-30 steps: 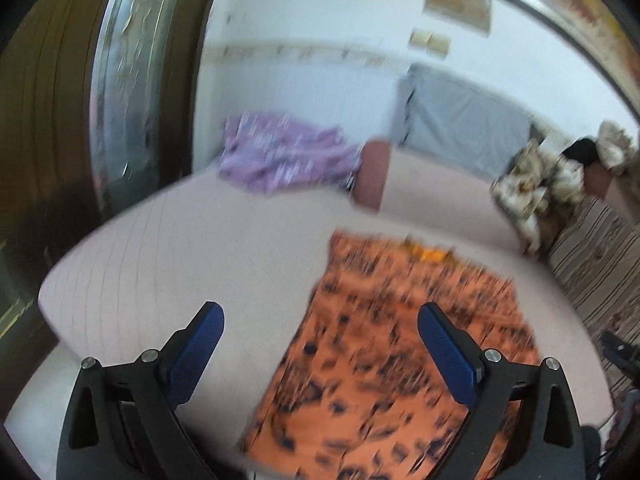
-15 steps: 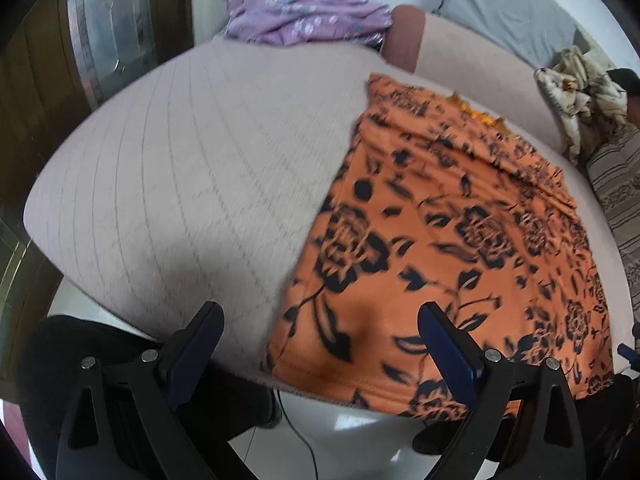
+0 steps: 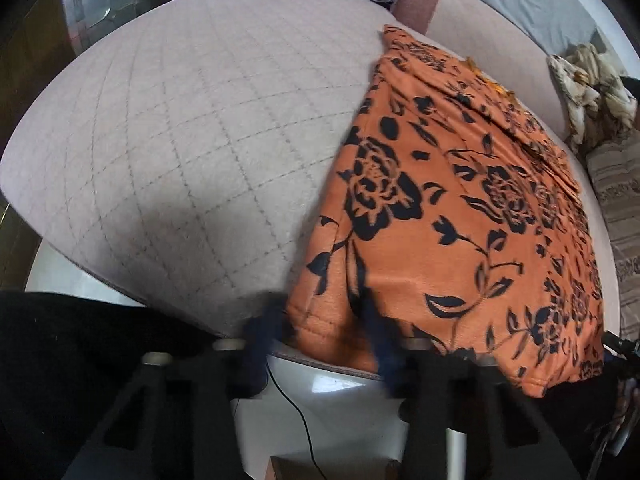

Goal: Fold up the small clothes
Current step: 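Grasp the blouse hem with both grippers and lift it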

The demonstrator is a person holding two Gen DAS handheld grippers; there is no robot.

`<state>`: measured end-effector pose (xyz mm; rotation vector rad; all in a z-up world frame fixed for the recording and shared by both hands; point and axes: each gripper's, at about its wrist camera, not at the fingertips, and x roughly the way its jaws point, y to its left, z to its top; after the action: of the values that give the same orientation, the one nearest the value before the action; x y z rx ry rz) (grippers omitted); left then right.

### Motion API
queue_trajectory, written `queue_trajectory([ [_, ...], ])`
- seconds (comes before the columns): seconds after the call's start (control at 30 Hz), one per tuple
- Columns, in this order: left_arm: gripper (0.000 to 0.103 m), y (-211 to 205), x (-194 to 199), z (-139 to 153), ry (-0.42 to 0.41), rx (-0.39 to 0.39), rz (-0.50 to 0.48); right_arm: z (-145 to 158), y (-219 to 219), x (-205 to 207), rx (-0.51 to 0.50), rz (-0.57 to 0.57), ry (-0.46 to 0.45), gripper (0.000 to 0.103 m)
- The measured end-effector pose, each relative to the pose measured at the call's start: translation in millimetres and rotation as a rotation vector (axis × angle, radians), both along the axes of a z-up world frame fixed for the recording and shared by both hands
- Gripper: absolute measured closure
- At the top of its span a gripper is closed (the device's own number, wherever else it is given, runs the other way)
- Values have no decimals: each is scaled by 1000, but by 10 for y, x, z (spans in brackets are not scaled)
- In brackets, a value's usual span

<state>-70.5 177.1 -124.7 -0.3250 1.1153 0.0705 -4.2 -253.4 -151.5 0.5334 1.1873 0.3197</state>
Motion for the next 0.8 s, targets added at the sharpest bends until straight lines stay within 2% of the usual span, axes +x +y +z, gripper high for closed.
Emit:
queue_trajectory([
  [0.07,94,-9,-12,55,-11,-37,-18,-13,46,14,-17,33,18,43],
  [0.1,94,-24,-25,124,-30,-34,-21,-27,62,22,-26,46,34,57],
  [0.13,94,-46,-52,244,-69,-29,-30,-26,69,27,-33,53,42,79],
  [0.17,94,-51,-64,341,-101,-33,-35,-7,58,29,-29,53,44,83],
  [0.27,94,-67,-48,611,-181,-36,-67,155,-67,3,36,14,-2,84],
  [0.3,93,-69,-16,620,-186,-28,-78,194,-121,0,55,-7,-15,82],
  [0.37,89,-79,42,504,-150,1,-76,138,-183,35,33,-37,9,65],
  [0.4,85,-81,80,397,-116,4,-68,76,-191,47,30,-33,40,32],
  [0.43,80,-77,109,256,-62,7,-51,17,-174,54,27,-24,62,31],
  [0.5,64,-55,140,83,-9,3,-20,26,-75,48,-25,6,51,30],
  [0.57,63,-31,117,43,-17,-5,-15,6,-49,59,-25,9,57,30],
  [0.6,66,-43,123,54,-23,0,-29,-15,-52,66,-23,7,62,36],
  [0.63,79,-61,125,76,-34,3,-58,-36,-43,77,-31,14,67,59],
  [0.67,94,-74,120,92,-37,-5,-81,-37,-53,87,-42,17,72,79],
  [0.7,94,-87,111,149,-54,-11,-85,-55,-74,95,-28,12,79,97],
  [0.8,94,-105,83,409,-134,-26,-87,65,-83,47,42,6,49,97],
])
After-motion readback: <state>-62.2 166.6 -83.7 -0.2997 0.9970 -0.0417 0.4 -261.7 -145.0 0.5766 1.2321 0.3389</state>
